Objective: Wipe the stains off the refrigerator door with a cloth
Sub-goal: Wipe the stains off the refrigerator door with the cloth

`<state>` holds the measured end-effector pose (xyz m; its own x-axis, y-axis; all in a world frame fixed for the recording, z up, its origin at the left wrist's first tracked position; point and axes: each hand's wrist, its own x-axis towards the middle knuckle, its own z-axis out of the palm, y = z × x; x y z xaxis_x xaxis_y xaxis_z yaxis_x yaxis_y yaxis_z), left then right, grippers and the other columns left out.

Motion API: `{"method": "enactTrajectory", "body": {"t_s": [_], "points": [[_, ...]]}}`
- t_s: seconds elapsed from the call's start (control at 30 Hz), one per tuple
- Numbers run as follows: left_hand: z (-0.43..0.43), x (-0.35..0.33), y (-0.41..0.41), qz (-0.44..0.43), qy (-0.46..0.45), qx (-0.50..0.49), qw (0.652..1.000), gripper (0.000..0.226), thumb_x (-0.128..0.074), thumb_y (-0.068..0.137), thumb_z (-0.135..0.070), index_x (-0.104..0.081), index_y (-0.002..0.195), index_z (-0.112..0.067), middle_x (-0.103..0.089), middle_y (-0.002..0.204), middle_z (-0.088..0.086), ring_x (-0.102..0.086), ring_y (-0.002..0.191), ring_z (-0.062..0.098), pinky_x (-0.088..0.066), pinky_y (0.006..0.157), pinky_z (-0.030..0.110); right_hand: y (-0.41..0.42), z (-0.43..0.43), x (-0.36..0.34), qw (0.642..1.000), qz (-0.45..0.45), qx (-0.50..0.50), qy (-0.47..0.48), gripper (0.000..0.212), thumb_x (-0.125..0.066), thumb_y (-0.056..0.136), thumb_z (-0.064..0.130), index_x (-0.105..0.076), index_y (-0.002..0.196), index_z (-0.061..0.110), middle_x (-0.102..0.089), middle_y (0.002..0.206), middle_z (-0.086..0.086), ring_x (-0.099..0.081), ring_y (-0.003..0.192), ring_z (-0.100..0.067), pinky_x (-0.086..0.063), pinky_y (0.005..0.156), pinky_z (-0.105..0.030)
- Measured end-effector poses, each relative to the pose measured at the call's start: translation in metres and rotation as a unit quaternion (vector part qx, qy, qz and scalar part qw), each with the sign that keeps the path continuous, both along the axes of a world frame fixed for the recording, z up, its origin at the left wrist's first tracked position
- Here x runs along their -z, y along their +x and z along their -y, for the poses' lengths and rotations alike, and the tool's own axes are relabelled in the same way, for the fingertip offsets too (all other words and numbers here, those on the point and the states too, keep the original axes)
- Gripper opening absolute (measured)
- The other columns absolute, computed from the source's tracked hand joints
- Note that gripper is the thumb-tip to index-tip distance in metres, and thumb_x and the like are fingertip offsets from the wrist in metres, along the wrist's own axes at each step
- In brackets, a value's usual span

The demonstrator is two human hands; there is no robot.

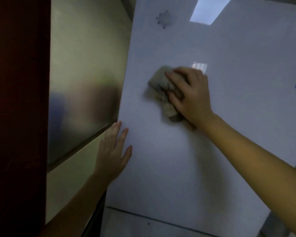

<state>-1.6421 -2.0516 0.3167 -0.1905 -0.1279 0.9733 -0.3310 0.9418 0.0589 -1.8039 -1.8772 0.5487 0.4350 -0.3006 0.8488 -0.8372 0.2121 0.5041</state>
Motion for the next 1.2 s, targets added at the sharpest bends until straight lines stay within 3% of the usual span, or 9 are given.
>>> {"method": "enactTrajectory", "body": {"t_s": [0.17,0.33,0.6,0.73,0.83,0.97,1.1,1.2], "points": [[-0.001,0.005,0.005,0.007,0.027,0.036,0.999,0.059,-0.047,0.102,-0.035,-0.039,0.152,-0.004,-0.035,0.161,0.021,-0.035,0.149,0.034,-0.028,0.121,0.04,0.03,0.046,0.016,1.0,0.015,-0.011,-0.001,0.046,-0.069,0.09,0.027,-0.065,0.134,0.014,-0.065,0.128,-0.015,-0.057,0.115,-0.033,-0.042,0.091,-0.042],[-0.003,0.005,0.011,0.001,0.054,0.079,0.995,0.056,-0.038,0.106,-0.036,-0.045,0.148,-0.001,-0.042,0.157,0.024,-0.042,0.145,0.033,-0.033,0.118,0.038,0.033,0.039,0.108,0.997,-0.028,-0.026,0.065,0.039,-0.067,0.097,0.03,-0.067,0.133,0.017,-0.067,0.127,-0.012,-0.056,0.113,-0.031,-0.043,0.093,-0.042],[-0.013,0.015,0.015,0.012,0.073,0.082,0.994,0.056,-0.036,0.106,-0.035,-0.047,0.147,0.002,-0.038,0.159,0.024,-0.038,0.148,0.033,-0.032,0.121,0.039,-0.008,-0.028,0.243,0.98,-0.044,-0.006,0.192,0.039,-0.073,0.093,0.022,-0.069,0.131,0.02,-0.07,0.127,-0.01,-0.066,0.108,-0.031,-0.045,0.089,-0.041],[-0.013,0.027,0.021,0.017,0.089,0.057,0.994,0.057,-0.034,0.106,-0.037,-0.051,0.144,0.002,-0.043,0.155,0.026,-0.043,0.143,0.035,-0.033,0.117,0.036,-0.007,-0.03,0.241,0.982,-0.021,-0.012,0.185,0.036,-0.069,0.095,0.022,-0.069,0.131,0.019,-0.07,0.125,-0.01,-0.064,0.109,-0.03,-0.044,0.089,-0.041],[-0.009,0.051,0.029,0.032,0.129,0.045,0.99,0.053,-0.037,0.105,-0.036,-0.052,0.143,-0.002,-0.046,0.153,0.026,-0.051,0.135,0.035,-0.043,0.108,0.04,0.004,-0.014,0.214,0.991,0.019,-0.022,0.134,0.037,-0.072,0.094,0.024,-0.069,0.13,0.018,-0.069,0.125,-0.01,-0.061,0.109,-0.031,-0.043,0.089,-0.042],[-0.005,0.068,0.03,0.028,0.198,0.125,0.972,0.052,-0.039,0.106,-0.036,-0.05,0.143,0.0,-0.055,0.143,0.021,-0.061,0.124,0.033,-0.056,0.099,0.049,0.023,0.022,0.192,0.994,0.061,-0.051,0.08,0.034,-0.072,0.095,0.028,-0.071,0.127,0.018,-0.069,0.127,-0.01,-0.06,0.112,-0.031,-0.043,0.091,-0.044],[-0.019,0.085,0.028,-0.032,0.295,0.196,0.935,0.065,-0.031,0.106,-0.052,-0.049,0.146,-0.003,-0.065,0.134,0.012,-0.066,0.116,0.021,-0.056,0.094,0.036,0.031,0.045,0.23,0.993,0.034,-0.058,0.097,0.034,-0.068,0.098,0.031,-0.07,0.129,0.019,-0.069,0.128,-0.009,-0.055,0.116,-0.028,-0.044,0.093,-0.043],[-0.02,0.108,0.026,-0.063,0.317,0.207,0.923,0.055,-0.037,0.105,-0.04,-0.054,0.141,-0.003,-0.066,0.132,0.01,-0.065,0.118,0.019,-0.056,0.098,0.039,0.03,0.047,0.267,0.991,0.006,-0.067,0.113,0.032,-0.066,0.099,0.03,-0.07,0.128,0.018,-0.069,0.128,-0.008,-0.057,0.115,-0.027,-0.043,0.093,-0.041]]}}
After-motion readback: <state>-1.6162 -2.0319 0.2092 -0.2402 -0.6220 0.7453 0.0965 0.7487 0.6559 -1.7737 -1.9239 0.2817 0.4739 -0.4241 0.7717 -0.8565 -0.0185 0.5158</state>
